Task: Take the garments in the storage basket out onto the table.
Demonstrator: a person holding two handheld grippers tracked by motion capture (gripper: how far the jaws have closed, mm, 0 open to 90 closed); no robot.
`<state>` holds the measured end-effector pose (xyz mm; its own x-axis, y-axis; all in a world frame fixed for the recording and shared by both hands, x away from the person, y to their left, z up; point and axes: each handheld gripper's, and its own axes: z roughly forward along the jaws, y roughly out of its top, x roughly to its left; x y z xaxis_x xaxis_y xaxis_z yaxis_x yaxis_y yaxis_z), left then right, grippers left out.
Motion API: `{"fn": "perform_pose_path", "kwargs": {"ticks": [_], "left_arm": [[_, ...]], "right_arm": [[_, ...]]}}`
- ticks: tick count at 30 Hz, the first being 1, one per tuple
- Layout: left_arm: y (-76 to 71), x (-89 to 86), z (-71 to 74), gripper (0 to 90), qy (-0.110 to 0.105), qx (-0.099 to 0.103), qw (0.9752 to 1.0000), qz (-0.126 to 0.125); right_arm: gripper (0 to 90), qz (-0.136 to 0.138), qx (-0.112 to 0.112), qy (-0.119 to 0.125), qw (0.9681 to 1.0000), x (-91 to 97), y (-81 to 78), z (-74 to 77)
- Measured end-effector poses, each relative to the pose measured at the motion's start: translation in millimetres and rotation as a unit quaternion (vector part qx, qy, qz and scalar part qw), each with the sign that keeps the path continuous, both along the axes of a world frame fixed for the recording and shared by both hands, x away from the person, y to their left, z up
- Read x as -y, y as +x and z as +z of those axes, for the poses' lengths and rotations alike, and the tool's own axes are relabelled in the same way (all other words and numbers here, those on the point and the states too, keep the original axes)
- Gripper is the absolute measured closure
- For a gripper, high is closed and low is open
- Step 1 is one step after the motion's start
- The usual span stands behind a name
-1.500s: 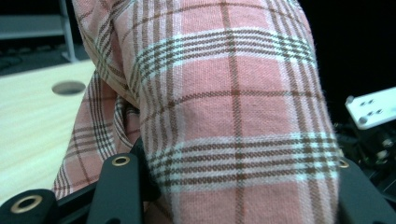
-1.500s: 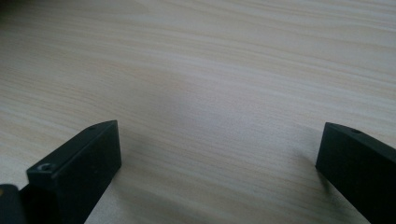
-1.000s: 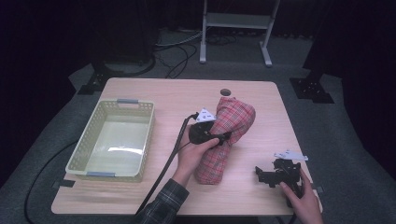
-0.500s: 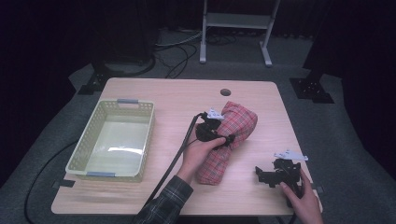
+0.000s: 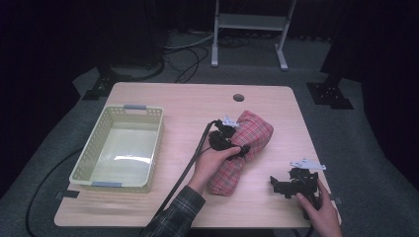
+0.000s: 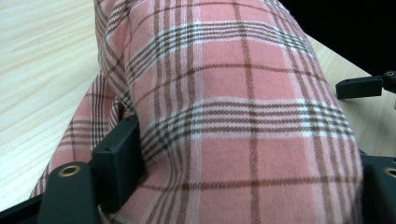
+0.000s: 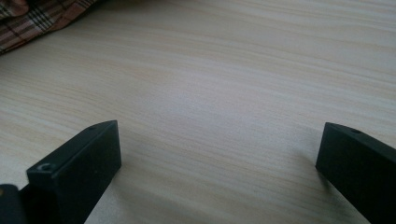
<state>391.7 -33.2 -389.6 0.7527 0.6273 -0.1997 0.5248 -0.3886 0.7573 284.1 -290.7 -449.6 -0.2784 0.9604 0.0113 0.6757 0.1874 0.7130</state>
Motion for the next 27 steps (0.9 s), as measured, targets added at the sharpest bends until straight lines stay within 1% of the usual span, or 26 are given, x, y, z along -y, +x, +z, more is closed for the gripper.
{"fn": "perform_pose_path", "kwargs": {"ticks": [2, 4, 5, 8, 12, 15, 18, 20, 21, 23, 27], "left_arm": [[0.8, -0.4, -0.3, 18.3, -0.001, -0.002, 1.0000, 0.005], [1.6, -0.3, -0.5, 12.3, -0.001, -0.005, 0.9999, 0.011], [1.6, 0.0, -0.7, 12.0, 0.001, -0.005, 0.9999, 0.014], [0.6, 1.3, -0.1, 7.7, 0.013, 0.004, 0.9996, 0.024], [-1.0, 2.4, 1.6, 7.3, 0.021, 0.016, 0.9992, 0.030], [-2.6, 2.4, 3.4, 7.3, 0.020, 0.019, 0.9992, 0.028], [-4.2, 1.6, 6.7, 7.3, 0.010, 0.025, 0.9993, 0.025], [-5.4, -0.1, 10.5, 7.3, -0.012, 0.024, 0.9994, 0.022], [-6.2, -1.0, 12.9, 7.3, -0.018, 0.027, 0.9992, 0.022], [-8.3, -2.5, 17.1, 7.3, -0.024, 0.036, 0.9988, 0.022], [-11.6, -7.2, 25.2, 7.2, -0.051, 0.048, 0.9973, 0.019]], "right_arm": [[0.0, 0.000, 0.000, 0.000, 1.0000, 0.0, 0.0, 0.0], [0.0, 0.000, 0.000, 0.000, 1.0000, 0.0, 0.0, 0.0], [0.0, 0.000, 0.000, 0.000, 1.0000, 0.0, 0.0, 0.0], [0.0, 0.000, 0.000, 0.000, 1.0000, 0.0, 0.0, 0.0], [0.0, 0.000, 0.000, 0.000, 1.0000, 0.0, 0.0, 0.0], [0.0, 0.000, 0.000, 0.000, 1.0000, 0.0, 0.0, 0.0], [0.0, 0.000, 0.000, 0.000, 1.0000, 0.0, 0.0, 0.0], [0.0, 0.000, 0.000, 0.001, 1.0000, -0.1, 0.0, 0.0], [0.0, 0.000, 0.000, 0.000, 1.0000, 0.0, 0.0, 0.0], [0.0, 0.000, 0.001, 0.000, 1.0000, 0.1, 0.1, 0.0], [0.0, 0.000, 0.001, 0.000, 1.0000, 0.0, 0.1, 0.0]]}}
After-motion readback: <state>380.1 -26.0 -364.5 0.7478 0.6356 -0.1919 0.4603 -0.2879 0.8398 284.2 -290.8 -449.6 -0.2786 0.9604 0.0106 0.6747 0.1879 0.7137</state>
